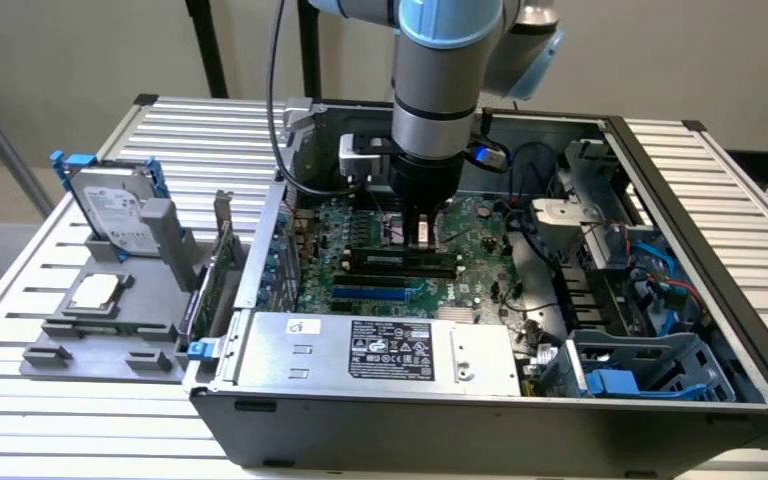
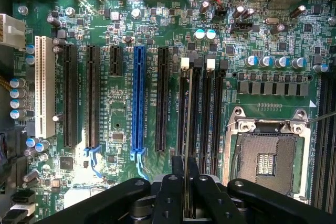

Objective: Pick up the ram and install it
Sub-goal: 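Insert the ram into the slot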

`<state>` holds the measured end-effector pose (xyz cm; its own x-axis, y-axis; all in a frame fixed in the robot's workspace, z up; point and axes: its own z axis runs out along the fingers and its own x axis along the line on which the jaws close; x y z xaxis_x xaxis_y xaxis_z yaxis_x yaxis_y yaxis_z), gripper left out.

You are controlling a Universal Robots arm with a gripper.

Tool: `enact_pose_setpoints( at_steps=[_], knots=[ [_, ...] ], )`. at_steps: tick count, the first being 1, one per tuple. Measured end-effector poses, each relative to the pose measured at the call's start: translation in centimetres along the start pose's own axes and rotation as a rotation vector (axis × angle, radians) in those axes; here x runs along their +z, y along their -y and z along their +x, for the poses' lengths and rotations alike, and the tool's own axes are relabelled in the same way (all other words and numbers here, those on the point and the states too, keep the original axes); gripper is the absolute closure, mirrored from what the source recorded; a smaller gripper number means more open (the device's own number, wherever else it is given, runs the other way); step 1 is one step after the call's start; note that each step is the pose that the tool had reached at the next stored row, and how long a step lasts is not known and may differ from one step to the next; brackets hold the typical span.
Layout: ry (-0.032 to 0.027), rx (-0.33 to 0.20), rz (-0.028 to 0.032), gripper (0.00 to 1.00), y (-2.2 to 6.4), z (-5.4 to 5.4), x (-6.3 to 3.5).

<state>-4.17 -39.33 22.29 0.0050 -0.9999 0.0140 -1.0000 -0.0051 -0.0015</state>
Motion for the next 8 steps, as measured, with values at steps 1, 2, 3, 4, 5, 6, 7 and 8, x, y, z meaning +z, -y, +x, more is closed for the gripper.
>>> enact_pose_setpoints(
  at_steps=[1,2,3,4,5,6,7,8],
  knots=[
    [0.0,0.0,0.0,0.86,0.0,0.0,0.01],
    [0.0001,0.0,0.0,0.86,0.0,0.0,0.01],
    [0.0,0.0,0.0,0.86,0.0,0.0,0.01],
    [0.0001,0.0,0.0,0.86,0.0,0.0,0.02],
    [0.0002,0.0,0.0001,0.86,0.0,0.02,0.02],
    [0.0002,0.0,0.0001,0.86,0.0,0.04,0.02],
    [0.0,0.0,-0.0001,0.86,0.0,0.07,0.02],
    [0.0,0.0,-0.0003,0.86,0.0,0.1,0.02]
  ],
)
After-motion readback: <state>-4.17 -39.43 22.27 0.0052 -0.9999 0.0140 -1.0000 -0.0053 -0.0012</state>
